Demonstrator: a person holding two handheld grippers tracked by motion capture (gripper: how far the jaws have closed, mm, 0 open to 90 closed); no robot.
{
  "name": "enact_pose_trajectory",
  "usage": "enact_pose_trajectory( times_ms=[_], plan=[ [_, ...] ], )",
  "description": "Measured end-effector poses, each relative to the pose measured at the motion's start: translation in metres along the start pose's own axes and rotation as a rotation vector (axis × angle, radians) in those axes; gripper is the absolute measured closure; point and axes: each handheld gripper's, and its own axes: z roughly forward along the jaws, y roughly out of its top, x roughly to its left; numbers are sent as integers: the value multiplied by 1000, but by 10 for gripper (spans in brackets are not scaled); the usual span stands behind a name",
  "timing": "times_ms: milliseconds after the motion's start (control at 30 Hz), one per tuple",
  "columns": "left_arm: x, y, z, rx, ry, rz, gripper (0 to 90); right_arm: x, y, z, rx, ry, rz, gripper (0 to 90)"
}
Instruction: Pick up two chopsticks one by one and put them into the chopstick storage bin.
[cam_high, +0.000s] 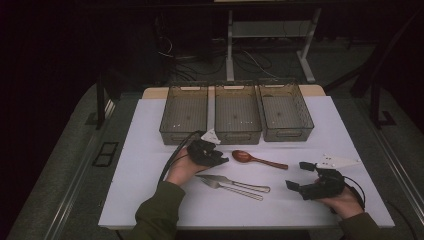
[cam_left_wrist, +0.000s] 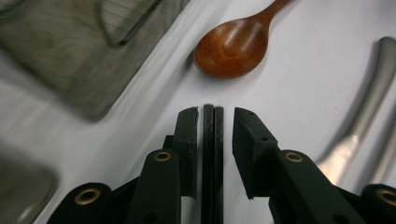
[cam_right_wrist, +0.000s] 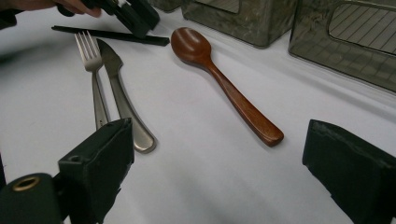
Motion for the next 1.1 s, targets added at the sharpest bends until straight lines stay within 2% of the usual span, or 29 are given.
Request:
enact_pose_trajectory(
  times_ms=[133,233,300,467,567,800,900,1100],
  plan=[
    [1,-14,-24,-38,31,-47,687,0,0,0,0,2,-1,84],
    [2,-27,-42,-42,66,-59,690,1,0,0,1,2,0,84],
    [2,-38,-53,-63,83,-84,711,1,0,0,-1,2,-4,83],
    [-2,-59,-67,-68,95,-107,754,2,0,0,1,1,-3,83],
    [-6,-67,-69,-70,88,-106,787,2,0,0,2,-1,-3,84],
    [-10,-72,-59,-14,71,-63,795,2,0,0,3,-1,-4,84],
    [-9,-73,-56,1,66,-59,804,2,0,0,3,-1,-2,84],
    [-7,-74,-56,0,68,-61,809,2,0,0,3,0,-2,84]
  ],
)
